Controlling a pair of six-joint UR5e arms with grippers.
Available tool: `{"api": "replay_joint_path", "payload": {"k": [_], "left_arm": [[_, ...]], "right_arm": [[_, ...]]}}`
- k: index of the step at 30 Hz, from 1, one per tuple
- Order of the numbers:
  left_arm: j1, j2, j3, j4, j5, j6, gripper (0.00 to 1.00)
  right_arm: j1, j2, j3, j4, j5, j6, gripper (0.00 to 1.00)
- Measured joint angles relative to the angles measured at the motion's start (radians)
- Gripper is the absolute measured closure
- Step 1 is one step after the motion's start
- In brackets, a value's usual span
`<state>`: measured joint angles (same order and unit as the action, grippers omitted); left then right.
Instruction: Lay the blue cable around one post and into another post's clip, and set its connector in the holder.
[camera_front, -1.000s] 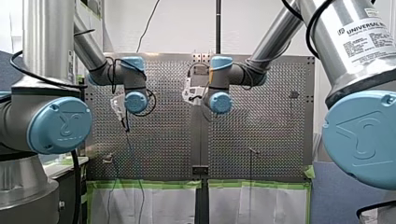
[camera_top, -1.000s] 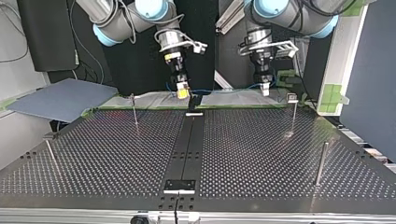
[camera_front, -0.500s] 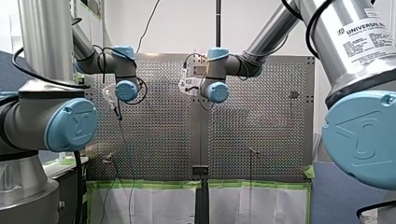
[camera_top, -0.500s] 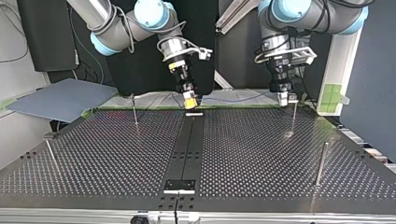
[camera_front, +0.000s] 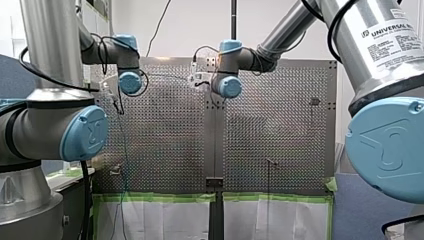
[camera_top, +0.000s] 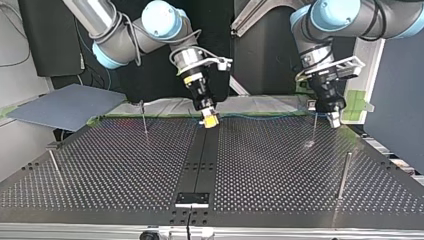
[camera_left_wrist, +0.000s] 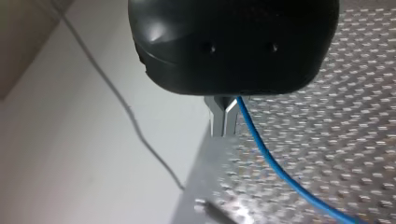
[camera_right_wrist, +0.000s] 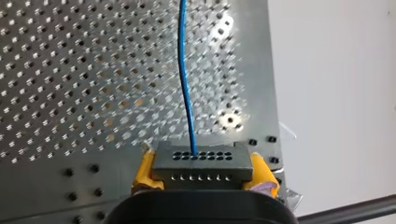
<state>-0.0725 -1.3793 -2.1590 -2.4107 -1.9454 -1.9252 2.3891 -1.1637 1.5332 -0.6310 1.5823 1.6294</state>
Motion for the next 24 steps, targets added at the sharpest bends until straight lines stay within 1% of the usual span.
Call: {"api": "replay_joint_path", "payload": {"k": [3, 8, 20, 24], "left_arm": [[0.008, 0.016, 0.024, -0.028, 0.000, -0.001, 1.00], [0.022, 0.022, 0.063, -0.065, 0.000, -0.002, 1.00], [0.068, 0.022, 0.143, -0.101, 0.003, -0.026, 1.00], [0.085, 0.010, 0.172, -0.112, 0.021, -0.036, 1.00]], "right_arm": [[-0.001, 0.000, -0.019, 0.007, -0.012, 0.000, 1.00], [-0.003, 0.001, -0.047, 0.020, -0.020, 0.001, 1.00], [0.000, 0.003, -0.124, 0.040, -0.044, 0.003, 1.00], [0.000, 0.003, -0.149, 0.045, -0.051, 0.005, 1.00]]}}
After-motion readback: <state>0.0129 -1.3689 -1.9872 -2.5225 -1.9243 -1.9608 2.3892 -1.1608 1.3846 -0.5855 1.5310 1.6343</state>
